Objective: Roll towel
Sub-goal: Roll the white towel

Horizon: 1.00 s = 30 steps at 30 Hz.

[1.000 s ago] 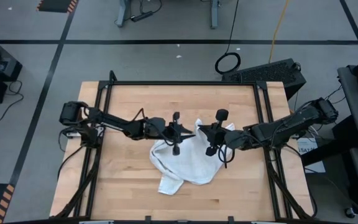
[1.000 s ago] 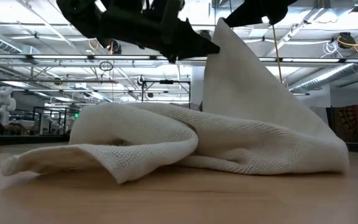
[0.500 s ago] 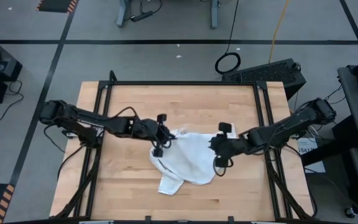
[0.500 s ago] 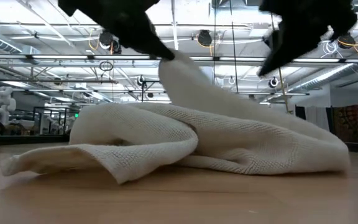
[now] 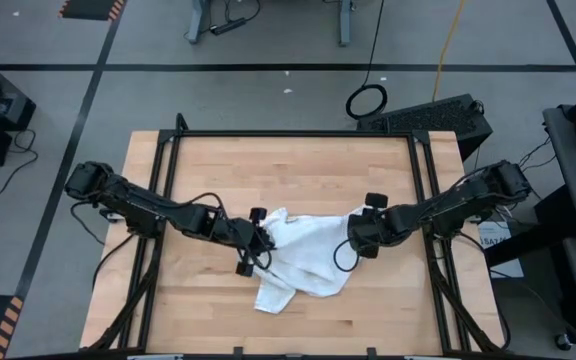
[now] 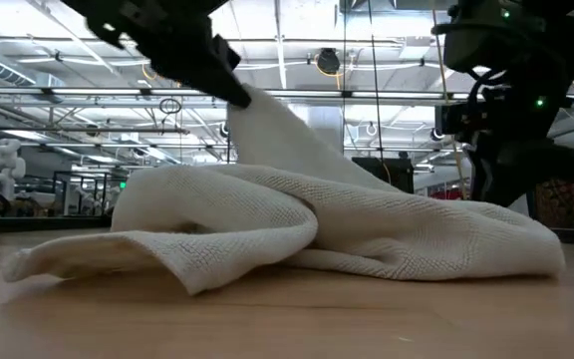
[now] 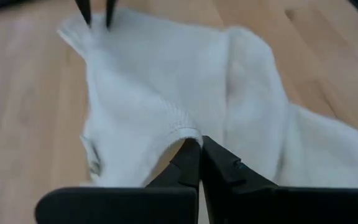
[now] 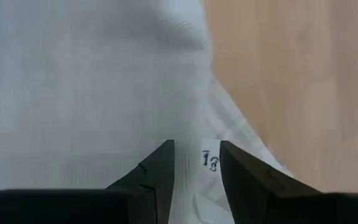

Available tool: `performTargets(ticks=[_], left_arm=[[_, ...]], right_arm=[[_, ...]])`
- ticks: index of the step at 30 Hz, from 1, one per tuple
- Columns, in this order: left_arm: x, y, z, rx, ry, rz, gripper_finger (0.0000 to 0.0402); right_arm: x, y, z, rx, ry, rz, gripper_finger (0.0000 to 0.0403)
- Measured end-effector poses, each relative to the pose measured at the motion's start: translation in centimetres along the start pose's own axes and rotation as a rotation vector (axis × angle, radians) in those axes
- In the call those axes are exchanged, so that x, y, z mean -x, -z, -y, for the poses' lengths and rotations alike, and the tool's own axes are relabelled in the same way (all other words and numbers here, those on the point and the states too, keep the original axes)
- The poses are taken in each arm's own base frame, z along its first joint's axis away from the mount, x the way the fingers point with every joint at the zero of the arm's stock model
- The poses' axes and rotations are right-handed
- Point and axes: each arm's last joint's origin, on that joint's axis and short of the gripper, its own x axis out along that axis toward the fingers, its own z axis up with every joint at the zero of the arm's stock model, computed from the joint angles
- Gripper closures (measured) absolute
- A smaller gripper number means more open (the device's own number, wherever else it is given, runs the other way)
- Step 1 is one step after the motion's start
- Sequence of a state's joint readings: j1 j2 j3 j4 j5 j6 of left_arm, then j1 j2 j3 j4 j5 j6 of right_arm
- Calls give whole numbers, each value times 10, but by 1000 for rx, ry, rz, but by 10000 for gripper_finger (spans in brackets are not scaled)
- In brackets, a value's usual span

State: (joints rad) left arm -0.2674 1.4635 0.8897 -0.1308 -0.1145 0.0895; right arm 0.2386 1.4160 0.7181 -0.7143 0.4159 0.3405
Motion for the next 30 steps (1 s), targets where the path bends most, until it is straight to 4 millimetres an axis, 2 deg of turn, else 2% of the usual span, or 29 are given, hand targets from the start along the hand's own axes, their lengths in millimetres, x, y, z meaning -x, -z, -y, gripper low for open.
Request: performTargets(ticks=[6,11,17,26,30], left_arm=[[7,3,22,-22,4,-41,395],[13,7,32,-19,-56,-89,394],[15,15,34,-4,-114,-162,394],[14,13,33,-25,-134,-141,393],[14,13,33,-29,-135,-142,393]], right_arm=[[4,-6,17,191,-170,26,284],[2,-3,38,181,-166,-20,284],[-2,-5,55,156,-181,-16,284],[-25,-6,62,201,-249,-102,285],[-33,-7,61,198,-282,-131,315]])
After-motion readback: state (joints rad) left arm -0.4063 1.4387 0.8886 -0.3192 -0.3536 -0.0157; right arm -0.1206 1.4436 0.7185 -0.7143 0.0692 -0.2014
